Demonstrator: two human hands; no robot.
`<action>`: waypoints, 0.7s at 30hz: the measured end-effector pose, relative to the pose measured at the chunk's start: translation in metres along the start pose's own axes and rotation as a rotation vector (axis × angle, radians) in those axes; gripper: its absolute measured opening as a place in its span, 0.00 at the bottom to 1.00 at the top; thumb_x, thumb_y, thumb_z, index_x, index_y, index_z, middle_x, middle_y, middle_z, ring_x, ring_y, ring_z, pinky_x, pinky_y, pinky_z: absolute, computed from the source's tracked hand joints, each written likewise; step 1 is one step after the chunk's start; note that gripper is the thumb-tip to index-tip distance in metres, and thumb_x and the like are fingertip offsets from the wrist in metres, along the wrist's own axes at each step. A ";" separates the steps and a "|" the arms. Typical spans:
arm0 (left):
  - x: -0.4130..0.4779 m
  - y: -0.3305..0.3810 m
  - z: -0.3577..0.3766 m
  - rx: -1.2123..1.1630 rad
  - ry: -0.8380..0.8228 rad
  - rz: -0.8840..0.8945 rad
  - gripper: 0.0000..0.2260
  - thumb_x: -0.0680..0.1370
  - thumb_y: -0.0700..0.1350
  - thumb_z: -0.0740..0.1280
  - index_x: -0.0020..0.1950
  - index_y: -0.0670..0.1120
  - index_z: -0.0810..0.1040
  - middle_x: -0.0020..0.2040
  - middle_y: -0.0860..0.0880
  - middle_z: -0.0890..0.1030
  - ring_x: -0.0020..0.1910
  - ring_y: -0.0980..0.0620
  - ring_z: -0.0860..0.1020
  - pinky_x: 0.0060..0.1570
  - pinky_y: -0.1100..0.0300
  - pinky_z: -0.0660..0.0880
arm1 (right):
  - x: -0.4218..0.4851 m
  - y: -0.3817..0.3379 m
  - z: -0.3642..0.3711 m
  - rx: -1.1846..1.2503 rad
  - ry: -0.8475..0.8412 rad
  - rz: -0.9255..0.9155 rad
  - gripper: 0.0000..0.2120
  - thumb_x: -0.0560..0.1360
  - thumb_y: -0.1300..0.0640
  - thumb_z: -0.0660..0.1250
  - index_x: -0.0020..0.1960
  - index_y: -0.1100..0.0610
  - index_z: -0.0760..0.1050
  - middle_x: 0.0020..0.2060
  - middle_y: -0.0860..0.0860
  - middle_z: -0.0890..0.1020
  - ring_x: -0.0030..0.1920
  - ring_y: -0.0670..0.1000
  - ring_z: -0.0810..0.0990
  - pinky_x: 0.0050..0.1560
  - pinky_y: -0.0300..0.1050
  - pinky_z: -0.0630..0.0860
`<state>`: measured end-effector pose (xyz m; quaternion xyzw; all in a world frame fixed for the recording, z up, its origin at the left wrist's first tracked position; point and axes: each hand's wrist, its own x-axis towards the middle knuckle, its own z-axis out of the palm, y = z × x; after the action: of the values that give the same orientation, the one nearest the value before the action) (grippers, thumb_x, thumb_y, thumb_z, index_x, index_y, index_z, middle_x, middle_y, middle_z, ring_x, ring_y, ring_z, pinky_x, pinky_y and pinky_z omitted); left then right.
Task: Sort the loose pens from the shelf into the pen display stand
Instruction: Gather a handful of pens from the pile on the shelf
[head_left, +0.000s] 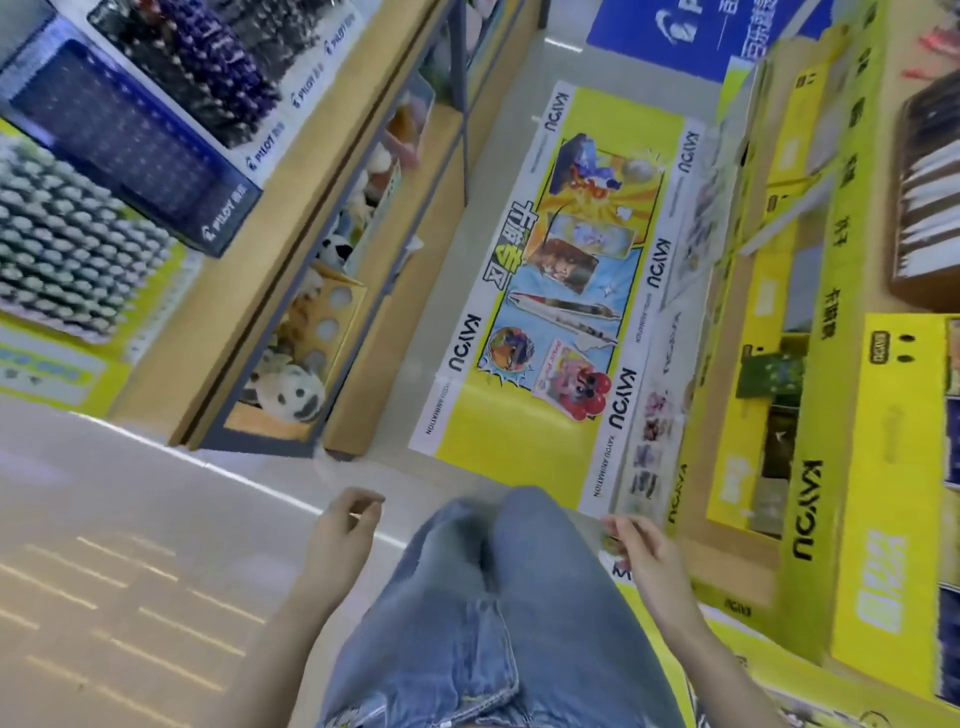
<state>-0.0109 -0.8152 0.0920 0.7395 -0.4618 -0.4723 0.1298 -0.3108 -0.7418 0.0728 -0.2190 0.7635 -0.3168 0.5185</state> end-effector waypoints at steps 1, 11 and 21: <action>0.015 0.016 -0.001 0.000 -0.007 0.020 0.05 0.78 0.37 0.62 0.48 0.44 0.77 0.43 0.49 0.78 0.45 0.49 0.75 0.45 0.58 0.68 | 0.005 -0.004 -0.001 0.022 0.010 0.018 0.10 0.80 0.60 0.58 0.44 0.57 0.77 0.41 0.54 0.79 0.38 0.50 0.74 0.33 0.30 0.70; 0.116 0.125 0.028 0.081 -0.062 0.074 0.04 0.79 0.38 0.63 0.46 0.44 0.75 0.41 0.52 0.76 0.45 0.49 0.74 0.39 0.74 0.66 | 0.119 -0.088 -0.026 0.049 0.108 0.018 0.10 0.80 0.58 0.58 0.43 0.54 0.76 0.37 0.49 0.78 0.37 0.48 0.75 0.38 0.35 0.72; 0.183 0.182 0.037 0.116 -0.154 -0.047 0.05 0.75 0.43 0.66 0.39 0.49 0.75 0.38 0.51 0.79 0.39 0.52 0.76 0.39 0.69 0.68 | 0.239 -0.219 -0.044 -0.014 0.107 -0.112 0.09 0.80 0.54 0.58 0.49 0.54 0.77 0.40 0.46 0.79 0.39 0.42 0.76 0.43 0.37 0.72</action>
<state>-0.1198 -1.0522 0.0817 0.7180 -0.4795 -0.5029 0.0398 -0.4382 -1.0428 0.0835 -0.2476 0.7788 -0.3512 0.4569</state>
